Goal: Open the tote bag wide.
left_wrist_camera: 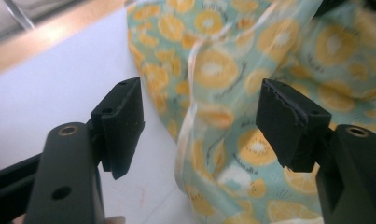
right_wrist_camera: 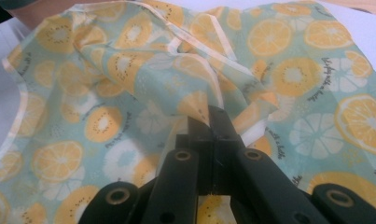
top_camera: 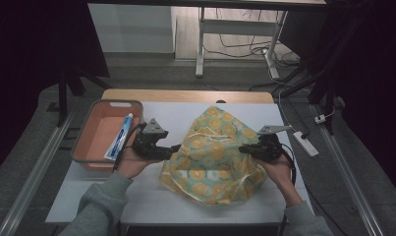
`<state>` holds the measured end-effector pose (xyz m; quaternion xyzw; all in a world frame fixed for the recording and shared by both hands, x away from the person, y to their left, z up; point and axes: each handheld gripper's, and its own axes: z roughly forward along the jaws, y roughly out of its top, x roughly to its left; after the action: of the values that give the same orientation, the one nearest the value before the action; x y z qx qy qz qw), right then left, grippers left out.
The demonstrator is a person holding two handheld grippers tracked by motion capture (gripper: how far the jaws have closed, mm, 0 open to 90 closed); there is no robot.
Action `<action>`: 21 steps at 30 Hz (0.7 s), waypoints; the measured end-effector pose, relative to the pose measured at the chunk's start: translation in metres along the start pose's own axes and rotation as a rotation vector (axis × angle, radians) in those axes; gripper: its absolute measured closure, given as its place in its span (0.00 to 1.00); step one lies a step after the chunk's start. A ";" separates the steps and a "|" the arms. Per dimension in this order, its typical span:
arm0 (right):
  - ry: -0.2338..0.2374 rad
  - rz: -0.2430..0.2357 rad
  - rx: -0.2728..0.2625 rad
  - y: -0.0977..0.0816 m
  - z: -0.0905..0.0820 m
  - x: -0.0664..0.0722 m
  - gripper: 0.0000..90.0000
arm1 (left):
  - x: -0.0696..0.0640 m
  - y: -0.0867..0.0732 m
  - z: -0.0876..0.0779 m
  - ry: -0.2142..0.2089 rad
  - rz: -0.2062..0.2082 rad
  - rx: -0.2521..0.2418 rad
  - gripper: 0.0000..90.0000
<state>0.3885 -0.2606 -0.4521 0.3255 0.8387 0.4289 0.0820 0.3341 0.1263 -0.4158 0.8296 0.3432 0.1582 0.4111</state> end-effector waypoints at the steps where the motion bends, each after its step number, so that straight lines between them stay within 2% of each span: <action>1: 0.001 0.000 -0.001 0.000 0.000 0.000 0.99 | 0.002 0.004 -0.003 -0.001 0.005 -0.002 0.35; 4: 0.002 -0.001 -0.002 0.000 0.000 0.001 0.99 | 0.013 0.014 -0.009 0.005 -0.018 -0.031 0.35; 7: 0.002 -0.004 -0.010 0.001 -0.001 0.001 0.99 | 0.024 0.017 -0.013 0.029 -0.029 -0.032 0.35; 11: 0.004 -0.003 -0.009 0.000 -0.001 0.001 0.99 | 0.044 0.008 -0.020 0.079 -0.074 -0.029 0.37; 14: 0.004 -0.003 -0.008 0.000 0.000 0.001 0.99 | 0.058 -0.001 -0.025 0.094 -0.111 -0.015 0.37; 17: 0.008 -0.011 -0.009 0.001 0.001 0.003 0.99 | 0.069 -0.006 -0.032 0.123 -0.129 -0.011 0.37; 21: 0.016 -0.014 -0.010 0.001 0.002 0.003 0.99 | 0.083 -0.013 -0.035 0.202 -0.146 0.026 0.36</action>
<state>0.3869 -0.2570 -0.4520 0.3156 0.8394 0.4352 0.0797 0.3687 0.2100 -0.4061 0.7875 0.4446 0.2060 0.3739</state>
